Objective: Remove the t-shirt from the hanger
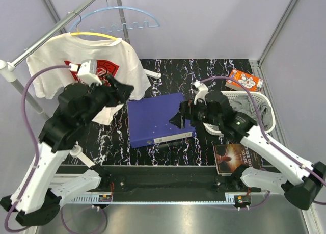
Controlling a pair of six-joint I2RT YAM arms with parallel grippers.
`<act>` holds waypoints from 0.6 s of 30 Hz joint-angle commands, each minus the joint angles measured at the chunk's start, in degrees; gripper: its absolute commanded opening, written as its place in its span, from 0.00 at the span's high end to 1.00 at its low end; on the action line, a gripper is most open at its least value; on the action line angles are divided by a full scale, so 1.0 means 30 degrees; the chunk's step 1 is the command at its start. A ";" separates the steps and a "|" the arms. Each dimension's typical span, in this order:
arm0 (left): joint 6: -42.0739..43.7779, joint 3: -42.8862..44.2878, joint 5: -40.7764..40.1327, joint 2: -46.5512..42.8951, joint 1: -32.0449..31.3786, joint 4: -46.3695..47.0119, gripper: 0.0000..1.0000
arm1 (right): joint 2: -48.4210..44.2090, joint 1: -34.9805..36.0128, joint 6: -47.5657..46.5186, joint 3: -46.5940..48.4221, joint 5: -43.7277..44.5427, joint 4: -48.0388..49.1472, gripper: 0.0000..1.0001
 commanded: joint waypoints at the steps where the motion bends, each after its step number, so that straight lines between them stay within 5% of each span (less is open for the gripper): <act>1: 0.0597 0.1671 -0.2479 0.1910 -0.0039 0.5418 0.30 | -0.2050 -0.0015 0.0336 0.0007 0.0188 -0.0154 0.00; 9: 0.3929 0.5482 -1.1843 0.7301 -0.0039 0.7227 0.32 | -0.3486 -0.0044 0.0103 0.0094 0.0803 -0.1559 0.00; 13: 0.4904 0.5512 -1.3322 0.8822 0.0194 1.0281 0.38 | -0.3810 -0.0044 -0.0512 0.0357 0.1389 -0.2264 0.00; 18: 0.2450 0.6829 -1.3090 1.0174 0.1627 0.9670 0.41 | -0.3868 -0.0015 -0.1450 0.1178 0.1770 -0.3434 0.00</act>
